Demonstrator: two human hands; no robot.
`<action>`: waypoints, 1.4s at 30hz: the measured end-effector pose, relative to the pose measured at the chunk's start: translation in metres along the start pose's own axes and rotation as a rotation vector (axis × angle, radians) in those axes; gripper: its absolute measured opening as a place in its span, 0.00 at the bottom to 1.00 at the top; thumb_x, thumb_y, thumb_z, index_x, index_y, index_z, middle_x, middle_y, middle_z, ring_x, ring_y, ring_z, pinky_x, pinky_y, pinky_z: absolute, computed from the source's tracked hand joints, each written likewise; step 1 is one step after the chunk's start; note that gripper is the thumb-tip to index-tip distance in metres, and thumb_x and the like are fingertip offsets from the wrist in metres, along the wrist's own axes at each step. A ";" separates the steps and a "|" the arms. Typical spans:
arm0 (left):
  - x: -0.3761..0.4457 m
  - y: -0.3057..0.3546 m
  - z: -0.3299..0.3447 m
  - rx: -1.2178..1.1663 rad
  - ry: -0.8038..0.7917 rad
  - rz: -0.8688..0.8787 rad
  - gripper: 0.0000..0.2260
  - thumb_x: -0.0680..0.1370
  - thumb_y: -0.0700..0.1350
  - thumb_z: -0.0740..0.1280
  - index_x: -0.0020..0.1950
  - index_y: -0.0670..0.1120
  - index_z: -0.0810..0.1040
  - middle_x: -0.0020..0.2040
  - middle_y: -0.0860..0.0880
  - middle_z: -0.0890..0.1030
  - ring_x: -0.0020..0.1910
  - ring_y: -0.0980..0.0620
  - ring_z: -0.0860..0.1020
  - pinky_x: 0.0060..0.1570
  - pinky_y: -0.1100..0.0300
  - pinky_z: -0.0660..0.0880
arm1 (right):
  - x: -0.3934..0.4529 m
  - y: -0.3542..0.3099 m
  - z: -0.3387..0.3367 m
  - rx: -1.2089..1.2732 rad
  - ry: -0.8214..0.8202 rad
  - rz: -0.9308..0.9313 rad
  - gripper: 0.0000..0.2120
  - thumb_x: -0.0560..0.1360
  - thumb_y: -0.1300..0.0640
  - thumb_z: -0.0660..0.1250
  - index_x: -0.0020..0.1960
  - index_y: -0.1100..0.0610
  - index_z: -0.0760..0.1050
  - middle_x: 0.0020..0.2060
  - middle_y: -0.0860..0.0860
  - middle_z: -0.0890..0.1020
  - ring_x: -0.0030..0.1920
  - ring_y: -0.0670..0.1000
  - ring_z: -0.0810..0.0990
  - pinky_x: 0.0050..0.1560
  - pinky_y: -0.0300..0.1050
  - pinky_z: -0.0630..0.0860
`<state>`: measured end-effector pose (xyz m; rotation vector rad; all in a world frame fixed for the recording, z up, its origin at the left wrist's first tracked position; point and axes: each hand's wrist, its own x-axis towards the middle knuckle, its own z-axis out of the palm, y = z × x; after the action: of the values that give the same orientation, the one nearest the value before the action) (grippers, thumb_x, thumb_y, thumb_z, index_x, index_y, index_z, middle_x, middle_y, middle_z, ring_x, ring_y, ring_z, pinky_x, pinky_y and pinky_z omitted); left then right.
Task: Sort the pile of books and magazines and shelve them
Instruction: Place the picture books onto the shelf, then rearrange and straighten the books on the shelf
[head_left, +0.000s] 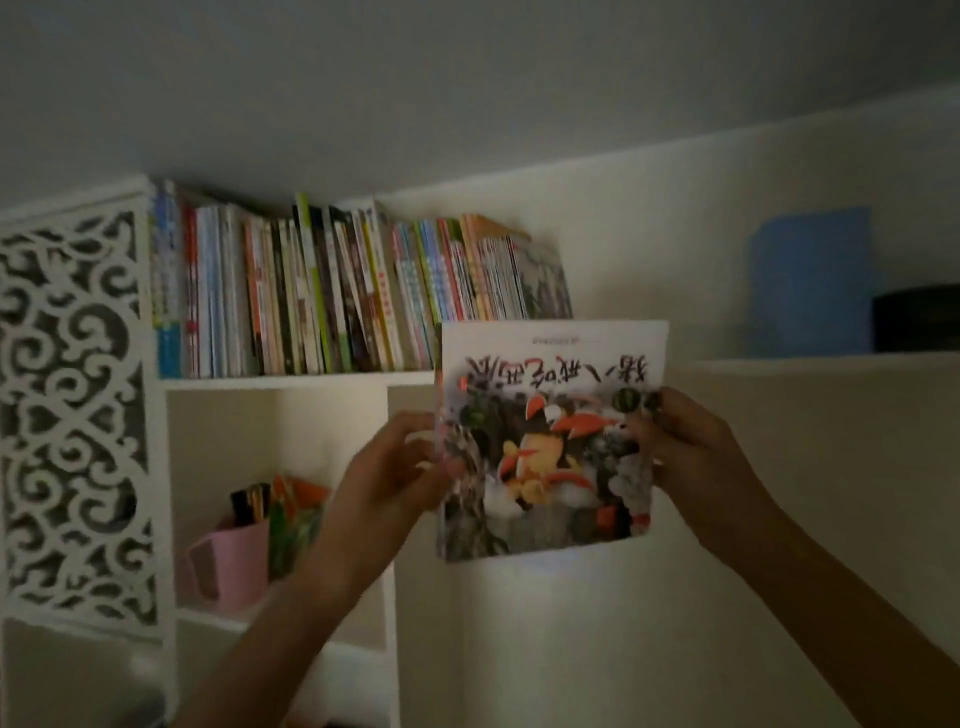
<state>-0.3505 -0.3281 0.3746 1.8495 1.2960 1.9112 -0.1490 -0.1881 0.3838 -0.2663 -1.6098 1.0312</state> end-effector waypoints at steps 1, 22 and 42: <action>0.020 0.008 -0.006 -0.006 0.019 0.033 0.10 0.72 0.42 0.71 0.51 0.43 0.74 0.42 0.44 0.82 0.42 0.47 0.81 0.37 0.58 0.78 | 0.019 -0.011 0.005 -0.006 0.016 -0.028 0.09 0.78 0.64 0.60 0.53 0.57 0.77 0.43 0.50 0.85 0.42 0.48 0.84 0.35 0.39 0.79; 0.222 -0.046 0.032 0.383 -0.026 0.241 0.11 0.79 0.46 0.61 0.45 0.43 0.81 0.37 0.43 0.80 0.35 0.47 0.76 0.38 0.58 0.72 | 0.186 -0.005 0.032 -0.378 -0.246 0.083 0.24 0.73 0.51 0.69 0.67 0.46 0.67 0.57 0.44 0.76 0.54 0.45 0.77 0.49 0.44 0.76; 0.285 -0.056 -0.016 0.490 0.303 0.239 0.11 0.76 0.54 0.63 0.53 0.49 0.72 0.54 0.48 0.75 0.48 0.53 0.76 0.50 0.57 0.75 | 0.228 -0.006 0.046 -0.619 -0.185 -0.002 0.27 0.72 0.50 0.70 0.67 0.55 0.63 0.55 0.46 0.73 0.50 0.46 0.75 0.46 0.40 0.75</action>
<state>-0.4477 -0.1133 0.5455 2.0670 1.8524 2.2162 -0.2617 -0.0636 0.5446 -0.5955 -2.0717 0.5402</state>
